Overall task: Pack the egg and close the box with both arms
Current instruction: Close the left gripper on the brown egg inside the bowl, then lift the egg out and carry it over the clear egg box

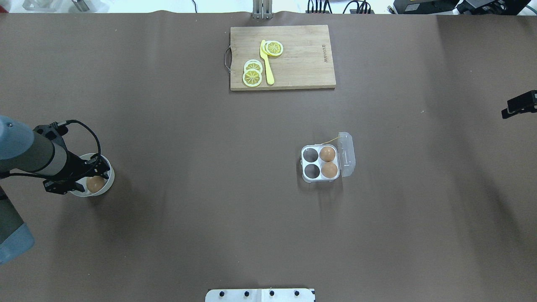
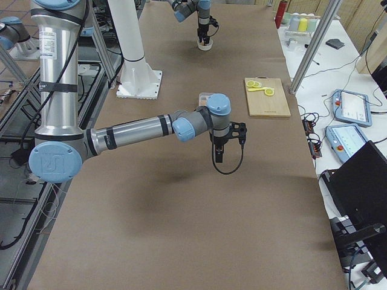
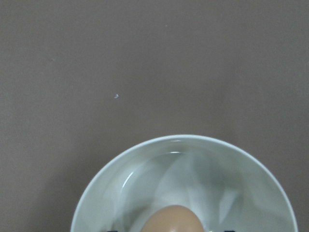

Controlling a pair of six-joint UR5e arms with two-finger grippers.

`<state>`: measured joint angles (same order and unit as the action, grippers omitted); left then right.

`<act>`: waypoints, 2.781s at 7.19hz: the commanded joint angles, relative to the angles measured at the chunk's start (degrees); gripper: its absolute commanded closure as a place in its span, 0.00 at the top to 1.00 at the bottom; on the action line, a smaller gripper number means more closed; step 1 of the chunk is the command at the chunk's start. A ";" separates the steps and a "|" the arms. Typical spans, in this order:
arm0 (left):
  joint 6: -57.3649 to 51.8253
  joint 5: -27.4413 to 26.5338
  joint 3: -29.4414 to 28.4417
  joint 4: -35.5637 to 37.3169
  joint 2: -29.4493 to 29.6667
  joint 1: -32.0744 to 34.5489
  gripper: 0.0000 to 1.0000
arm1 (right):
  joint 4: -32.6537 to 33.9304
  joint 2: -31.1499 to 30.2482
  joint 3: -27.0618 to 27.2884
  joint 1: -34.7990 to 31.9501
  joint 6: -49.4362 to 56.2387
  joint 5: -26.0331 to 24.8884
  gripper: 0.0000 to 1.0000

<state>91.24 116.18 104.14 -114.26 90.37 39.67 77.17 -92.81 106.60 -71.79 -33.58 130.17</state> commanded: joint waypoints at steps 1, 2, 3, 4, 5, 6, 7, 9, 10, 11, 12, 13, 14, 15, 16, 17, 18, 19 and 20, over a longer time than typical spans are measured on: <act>-1.41 0.01 0.28 0.00 0.07 -0.03 0.38 | 0.00 0.00 0.01 0.07 0.00 0.00 1.00; -1.41 0.01 0.36 0.00 -0.02 -0.03 0.28 | 0.00 0.00 0.09 -0.02 0.00 0.00 1.00; -1.41 0.01 0.54 0.00 -0.02 0.05 0.13 | 0.00 0.00 0.10 -0.02 0.00 0.00 1.00; -1.41 0.01 1.58 0.00 -0.37 0.23 0.00 | 0.00 0.00 0.10 0.07 0.00 0.00 1.00; -1.41 0.36 4.21 0.17 -0.98 1.01 0.00 | 0.00 0.00 0.10 -0.02 0.00 0.00 1.00; -1.41 0.28 6.32 0.26 -1.77 3.46 0.00 | 0.00 0.00 0.10 -0.02 0.00 0.00 1.00; -2.02 -0.16 8.86 0.09 -1.17 6.35 0.00 | 0.00 0.00 0.10 0.07 0.00 0.00 1.00; -3.52 -4.43 13.35 -2.36 2.77 8.66 0.00 | -0.09 0.00 0.18 0.07 0.00 0.09 1.00; -6.65 -4.99 13.29 -2.81 5.23 8.15 0.00 | -0.09 0.00 0.18 0.07 0.00 0.09 1.00; -17.65 -5.08 13.11 -2.90 10.04 8.05 0.00 | -0.09 0.00 0.18 0.07 0.00 0.09 1.00; -18.80 -4.91 13.02 -2.99 13.65 7.44 0.00 | -0.09 0.00 0.18 -0.02 0.00 0.09 1.00; -18.73 -5.60 10.41 -3.34 19.87 4.74 0.00 | -0.09 0.00 0.27 -0.02 0.00 0.18 1.00; -18.90 -7.61 8.30 -3.43 23.76 2.10 0.00 | -0.09 0.00 0.27 -0.02 0.00 0.18 1.00; -19.34 -9.28 5.75 -5.43 26.67 -2.10 0.00 | -0.09 0.00 0.36 -0.02 0.00 0.18 1.00; -20.65 -12.69 0.77 -13.28 29.05 -4.58 0.00 | -0.09 0.09 0.36 -0.02 0.00 0.09 1.00; -26.14 -18.21 -4.50 -21.10 30.12 -9.13 0.00 | -0.09 0.09 0.53 -0.02 0.00 0.09 1.00; -28.46 -22.62 -8.99 -23.70 32.82 -12.74 0.00 | -0.09 0.09 0.53 -0.02 0.00 0.18 1.00; -28.48 -23.88 -11.21 -23.82 35.90 -14.60 0.00 | -0.09 0.09 0.53 -0.02 0.00 0.18 1.00; -28.66 -27.02 -12.11 -25.04 36.27 -16.71 0.00 | -0.09 0.09 0.53 -0.02 0.00 0.18 1.00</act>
<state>63.18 92.67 94.13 -137.68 125.05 25.75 77.08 -92.73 107.13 -71.81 -33.57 130.33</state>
